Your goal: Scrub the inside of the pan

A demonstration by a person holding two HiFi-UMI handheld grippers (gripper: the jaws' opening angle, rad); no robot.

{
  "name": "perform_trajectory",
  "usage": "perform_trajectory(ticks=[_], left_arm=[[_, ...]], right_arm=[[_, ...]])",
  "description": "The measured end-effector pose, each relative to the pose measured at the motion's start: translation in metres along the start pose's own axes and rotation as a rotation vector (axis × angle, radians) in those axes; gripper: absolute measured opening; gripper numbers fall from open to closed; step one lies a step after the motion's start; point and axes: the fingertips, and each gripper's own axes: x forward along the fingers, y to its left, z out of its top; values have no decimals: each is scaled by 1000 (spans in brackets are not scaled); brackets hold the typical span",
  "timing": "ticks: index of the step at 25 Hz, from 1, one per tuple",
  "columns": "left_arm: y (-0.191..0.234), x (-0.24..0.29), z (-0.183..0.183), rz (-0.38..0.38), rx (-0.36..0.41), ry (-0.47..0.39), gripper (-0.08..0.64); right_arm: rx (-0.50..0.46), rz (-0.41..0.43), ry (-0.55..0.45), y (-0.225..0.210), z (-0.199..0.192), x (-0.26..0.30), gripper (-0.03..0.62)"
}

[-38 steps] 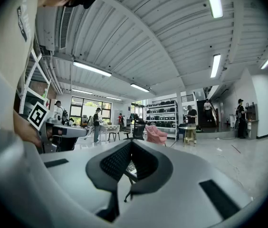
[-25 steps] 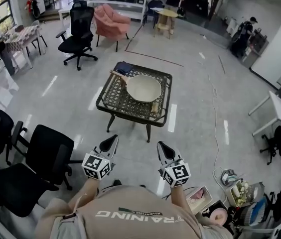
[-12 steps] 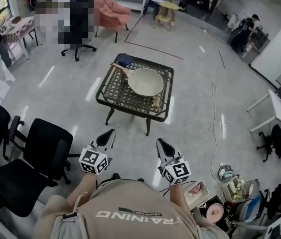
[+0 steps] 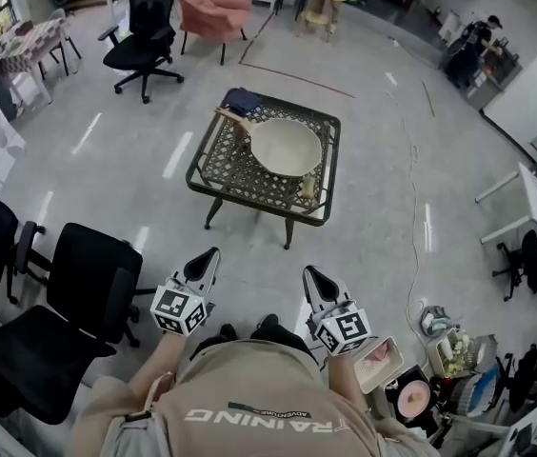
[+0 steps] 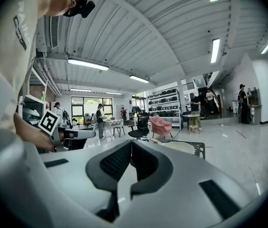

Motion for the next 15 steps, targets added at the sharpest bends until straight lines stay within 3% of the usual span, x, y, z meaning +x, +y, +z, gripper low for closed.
perform_trajectory(ticks=[7, 12, 15], left_arm=[[13, 34, 9, 17, 12, -9, 18], [-6, 88, 35, -2, 64, -28, 18], [-19, 115, 37, -3, 80, -17, 18]], right_arm=[[-37, 21, -24, -32, 6, 35, 17], [-107, 30, -72, -83, 38, 56, 17], [-118, 45, -63, -109, 36, 60, 17]])
